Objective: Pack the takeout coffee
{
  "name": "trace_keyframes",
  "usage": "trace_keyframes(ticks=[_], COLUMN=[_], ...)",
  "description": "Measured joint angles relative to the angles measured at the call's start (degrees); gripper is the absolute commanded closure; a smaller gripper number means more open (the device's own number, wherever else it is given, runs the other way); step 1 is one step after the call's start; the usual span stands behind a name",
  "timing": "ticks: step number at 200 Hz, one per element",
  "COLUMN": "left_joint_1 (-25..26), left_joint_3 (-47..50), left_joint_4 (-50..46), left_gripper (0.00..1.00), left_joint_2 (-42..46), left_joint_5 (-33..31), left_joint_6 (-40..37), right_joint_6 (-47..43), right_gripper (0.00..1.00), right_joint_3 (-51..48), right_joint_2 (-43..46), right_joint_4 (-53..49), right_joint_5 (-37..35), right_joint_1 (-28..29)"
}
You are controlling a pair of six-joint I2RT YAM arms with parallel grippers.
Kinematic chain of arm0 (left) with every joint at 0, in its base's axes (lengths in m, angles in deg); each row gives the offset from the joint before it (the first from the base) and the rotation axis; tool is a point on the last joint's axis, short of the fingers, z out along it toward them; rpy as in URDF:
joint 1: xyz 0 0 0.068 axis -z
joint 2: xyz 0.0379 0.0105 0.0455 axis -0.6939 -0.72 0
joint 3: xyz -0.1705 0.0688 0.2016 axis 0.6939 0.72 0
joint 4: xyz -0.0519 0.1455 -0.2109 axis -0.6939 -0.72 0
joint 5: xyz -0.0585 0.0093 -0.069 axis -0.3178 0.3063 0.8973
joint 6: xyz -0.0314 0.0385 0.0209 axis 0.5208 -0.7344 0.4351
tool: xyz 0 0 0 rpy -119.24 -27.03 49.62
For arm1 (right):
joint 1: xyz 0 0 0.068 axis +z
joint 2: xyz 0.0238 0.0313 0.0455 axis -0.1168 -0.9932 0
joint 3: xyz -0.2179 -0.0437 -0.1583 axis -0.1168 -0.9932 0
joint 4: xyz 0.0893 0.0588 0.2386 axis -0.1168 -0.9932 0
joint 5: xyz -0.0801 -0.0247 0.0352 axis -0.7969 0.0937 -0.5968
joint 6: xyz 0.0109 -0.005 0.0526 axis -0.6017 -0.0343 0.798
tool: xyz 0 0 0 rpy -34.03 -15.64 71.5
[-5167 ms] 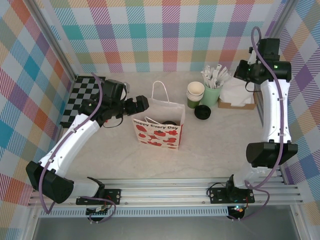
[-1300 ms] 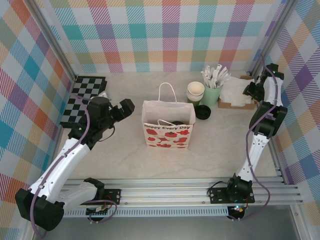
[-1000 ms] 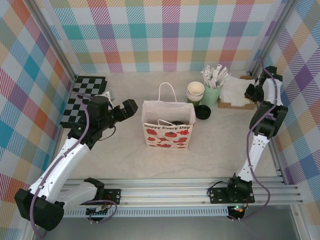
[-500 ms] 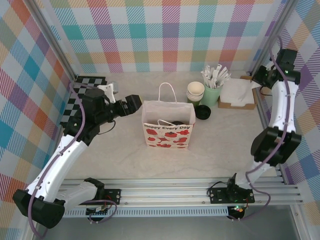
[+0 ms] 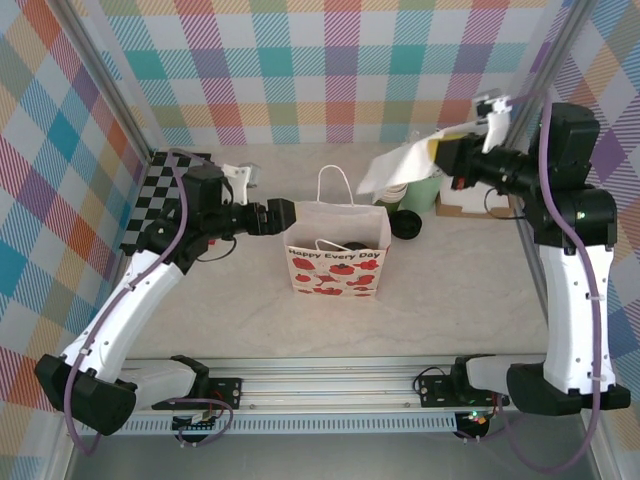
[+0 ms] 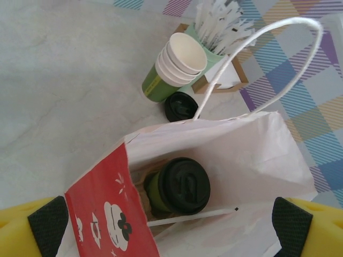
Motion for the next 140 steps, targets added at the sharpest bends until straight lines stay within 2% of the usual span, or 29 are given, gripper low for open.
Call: trace_keyframes(ticks=[17, 51, 94, 140], left_joint_1=[0.13, 0.66, 0.96, 0.98], left_joint_3=[-1.44, -4.24, -14.67, -29.83], left_joint_4=[0.28, 0.90, -3.87, -12.85], left_gripper=[0.01, 0.00, 0.00, 0.00], left_joint_2=[0.17, 1.99, 2.71, -6.03], left_joint_5=[2.25, 10.67, 22.03, 33.68], left_joint_6=[-3.04, -12.46, -31.41, -45.09], right_joint_6=[-4.42, -12.26, -22.88, -30.32], right_gripper=[1.00, 1.00, 1.00, 1.00], right_joint_3=[0.48, 3.63, 5.75, 8.61], right_joint_2=[0.02, -1.97, -5.42, -10.84], right_joint_4=[-0.59, -1.97, -4.48, -5.84], right_joint_5=[3.04, 8.94, 11.39, 12.26], right_joint_1=[4.22, 9.25, 16.81, 20.68])
